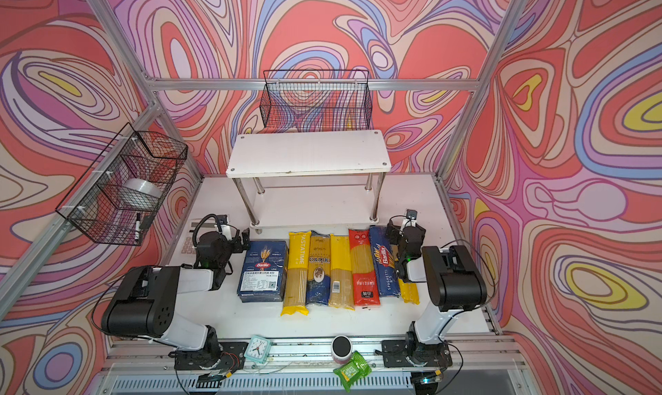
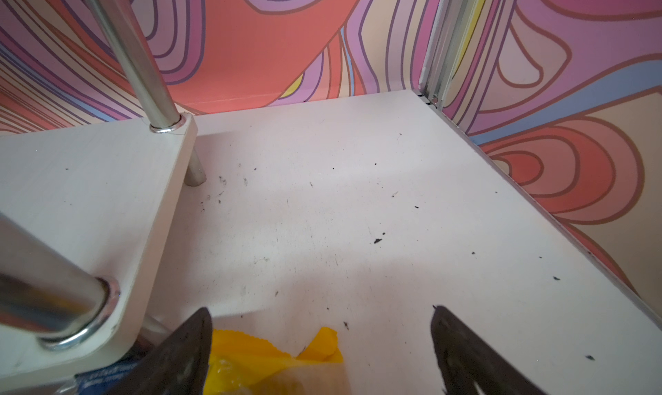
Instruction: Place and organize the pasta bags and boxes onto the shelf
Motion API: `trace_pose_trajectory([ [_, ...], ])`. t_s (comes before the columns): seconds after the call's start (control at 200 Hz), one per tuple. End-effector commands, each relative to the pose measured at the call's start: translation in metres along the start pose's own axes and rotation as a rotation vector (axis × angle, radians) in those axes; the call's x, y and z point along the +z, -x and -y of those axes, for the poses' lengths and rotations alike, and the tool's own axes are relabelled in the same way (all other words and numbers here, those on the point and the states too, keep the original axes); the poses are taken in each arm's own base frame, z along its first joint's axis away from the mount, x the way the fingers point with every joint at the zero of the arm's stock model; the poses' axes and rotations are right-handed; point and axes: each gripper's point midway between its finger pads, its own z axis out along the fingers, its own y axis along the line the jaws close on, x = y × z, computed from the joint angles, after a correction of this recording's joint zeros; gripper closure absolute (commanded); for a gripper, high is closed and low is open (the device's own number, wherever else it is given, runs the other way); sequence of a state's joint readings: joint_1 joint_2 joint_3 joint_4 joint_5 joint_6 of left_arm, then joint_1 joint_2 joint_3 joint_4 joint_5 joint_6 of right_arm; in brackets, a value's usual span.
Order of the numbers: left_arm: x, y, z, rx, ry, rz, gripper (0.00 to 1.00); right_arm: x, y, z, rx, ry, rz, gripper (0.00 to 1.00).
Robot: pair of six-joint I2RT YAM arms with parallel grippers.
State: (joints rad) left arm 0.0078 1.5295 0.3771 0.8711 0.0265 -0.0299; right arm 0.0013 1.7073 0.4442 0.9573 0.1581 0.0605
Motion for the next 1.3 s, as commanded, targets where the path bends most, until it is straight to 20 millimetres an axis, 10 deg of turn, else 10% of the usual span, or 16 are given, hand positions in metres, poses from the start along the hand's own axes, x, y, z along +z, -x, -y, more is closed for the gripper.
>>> trace_pose_trajectory([
  [0.0, 0.001, 0.000, -0.001, 0.005, 0.000, 0.002, 0.00, 0.002, 0.009, -0.003, -0.004, 0.003, 0.028, 0.01],
  [0.456, -0.031, 0.061, 0.043, -0.071, -0.238, -0.103, 0.00, -0.045, 0.082, -0.034, 0.169, 0.081, -0.241, 0.12],
  [0.896, -0.102, 0.042, 0.085, -0.051, -0.395, -0.055, 0.00, -0.133, 0.037, -0.094, 0.008, 0.152, -0.567, 0.15],
  [1.292, -0.113, 0.021, 0.103, -0.030, -0.500, -0.126, 0.00, -0.160, -0.019, -0.133, -0.041, 0.269, -0.836, 0.15],
])
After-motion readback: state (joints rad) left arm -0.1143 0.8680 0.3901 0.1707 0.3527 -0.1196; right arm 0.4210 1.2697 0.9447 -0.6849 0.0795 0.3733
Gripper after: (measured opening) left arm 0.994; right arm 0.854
